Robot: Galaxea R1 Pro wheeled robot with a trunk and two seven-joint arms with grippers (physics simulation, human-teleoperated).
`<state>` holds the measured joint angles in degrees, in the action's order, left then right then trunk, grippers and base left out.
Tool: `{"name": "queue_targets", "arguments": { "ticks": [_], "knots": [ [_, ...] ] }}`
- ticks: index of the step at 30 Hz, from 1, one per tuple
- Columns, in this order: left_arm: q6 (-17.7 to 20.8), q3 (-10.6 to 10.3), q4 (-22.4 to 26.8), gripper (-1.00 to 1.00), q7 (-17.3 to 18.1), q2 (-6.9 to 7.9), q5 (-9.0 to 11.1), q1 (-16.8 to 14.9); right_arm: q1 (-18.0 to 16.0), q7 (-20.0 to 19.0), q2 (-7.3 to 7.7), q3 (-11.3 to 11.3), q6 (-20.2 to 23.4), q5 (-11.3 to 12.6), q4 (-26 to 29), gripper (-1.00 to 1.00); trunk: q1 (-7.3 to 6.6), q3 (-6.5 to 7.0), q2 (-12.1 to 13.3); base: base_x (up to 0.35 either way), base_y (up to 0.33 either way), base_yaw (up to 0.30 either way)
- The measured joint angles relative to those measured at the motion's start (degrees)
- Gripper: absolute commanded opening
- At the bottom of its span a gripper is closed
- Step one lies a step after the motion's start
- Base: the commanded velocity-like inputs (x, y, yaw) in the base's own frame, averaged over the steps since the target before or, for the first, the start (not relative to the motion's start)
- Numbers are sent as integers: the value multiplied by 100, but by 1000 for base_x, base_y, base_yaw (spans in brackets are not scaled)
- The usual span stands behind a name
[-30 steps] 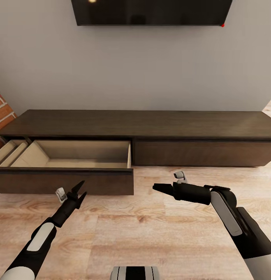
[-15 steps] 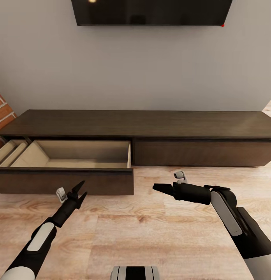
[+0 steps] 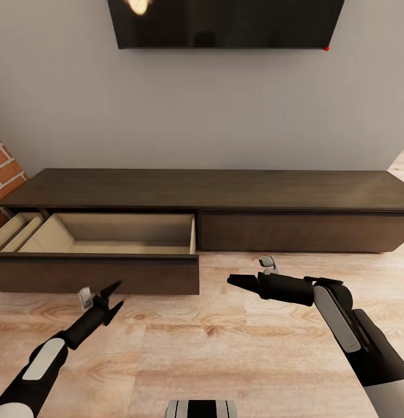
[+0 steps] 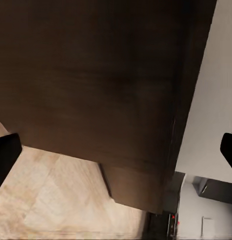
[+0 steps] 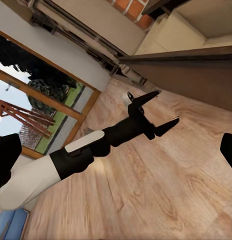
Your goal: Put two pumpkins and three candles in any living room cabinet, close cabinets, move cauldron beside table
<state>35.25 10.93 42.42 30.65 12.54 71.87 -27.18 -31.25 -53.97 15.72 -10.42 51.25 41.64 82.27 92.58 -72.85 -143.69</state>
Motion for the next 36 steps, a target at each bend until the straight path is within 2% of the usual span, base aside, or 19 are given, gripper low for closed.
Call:
{"name": "queue_targets", "arguments": {
  "ticks": [4, 8, 12, 18, 29, 36],
  "knots": [
    [450, 8, -84, 100, -387, 144, 14, 4, 0, 0, -6, -25, 1, -4, 0, 100, -6, 44, 2, 0, 0, 0],
    [623, 6, -105, 100, -589, 272, 5, 14, 0, 0, -11, -38, 1, -7, 0, 100, -16, 132, 8, 0, 0, 0],
    [643, -3, -107, 100, -688, 287, -14, 20, 0, 0, -11, -41, 1, -8, 2, 100, -26, 221, 13, 0, 0, 0],
    [656, -31, -108, 100, -1066, 260, 3, 23, 0, 0, 4, -42, 1, -7, 0, 100, -42, 354, 21, 0, 0, 0],
    [661, -46, -203, 100, -1112, 208, 3, 23, 0, 8, -2, -42, 8, -10, -8, 100, -70, 598, 36, 0, 0, 0],
    [662, -47, -213, 100, -1113, 206, 13, 23, 0, 9, -3, 0, 9, 29, -395, 100, -88, 753, 45, 0, 0, 0]
  ]
}}
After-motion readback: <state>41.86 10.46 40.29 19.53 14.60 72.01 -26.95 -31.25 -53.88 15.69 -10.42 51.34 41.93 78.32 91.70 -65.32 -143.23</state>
